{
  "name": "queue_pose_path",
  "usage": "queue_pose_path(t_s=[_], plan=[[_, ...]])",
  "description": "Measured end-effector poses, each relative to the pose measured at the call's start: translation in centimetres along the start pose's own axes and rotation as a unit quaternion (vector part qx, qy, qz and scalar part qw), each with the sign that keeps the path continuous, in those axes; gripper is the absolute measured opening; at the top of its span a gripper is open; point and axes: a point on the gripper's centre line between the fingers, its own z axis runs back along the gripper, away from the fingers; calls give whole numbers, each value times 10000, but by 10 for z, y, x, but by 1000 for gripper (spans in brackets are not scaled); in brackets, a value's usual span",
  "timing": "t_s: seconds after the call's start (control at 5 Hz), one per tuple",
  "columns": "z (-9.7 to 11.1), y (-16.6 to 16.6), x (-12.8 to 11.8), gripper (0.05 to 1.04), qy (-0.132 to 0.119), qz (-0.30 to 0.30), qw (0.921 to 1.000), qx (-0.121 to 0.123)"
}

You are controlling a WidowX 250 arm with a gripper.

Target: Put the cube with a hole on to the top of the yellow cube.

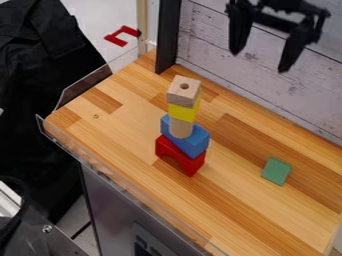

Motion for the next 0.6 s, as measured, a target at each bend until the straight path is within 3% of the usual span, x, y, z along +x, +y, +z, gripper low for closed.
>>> queue_pose_path(t_s=[0.4,0.6], plan=[[-29,-4,-13,1000,106,240,9997,-30],[-33,-18,-17,1000,82,128,9998,-141]])
